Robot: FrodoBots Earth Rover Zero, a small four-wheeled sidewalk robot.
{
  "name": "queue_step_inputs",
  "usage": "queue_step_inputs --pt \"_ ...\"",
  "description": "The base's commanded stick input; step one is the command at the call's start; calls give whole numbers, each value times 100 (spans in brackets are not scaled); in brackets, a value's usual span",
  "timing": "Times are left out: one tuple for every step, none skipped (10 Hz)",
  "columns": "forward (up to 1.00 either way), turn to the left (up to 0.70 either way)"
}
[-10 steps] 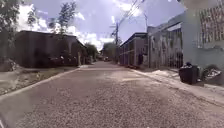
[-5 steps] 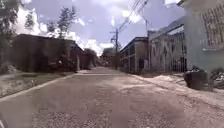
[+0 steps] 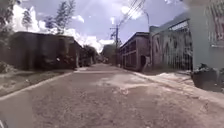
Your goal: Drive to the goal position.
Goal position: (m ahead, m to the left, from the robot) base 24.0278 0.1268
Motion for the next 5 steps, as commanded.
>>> queue_step_inputs --pt "70 0" --pt "70 0" --pt "70 0" --pt "70 0" --pt "70 0"
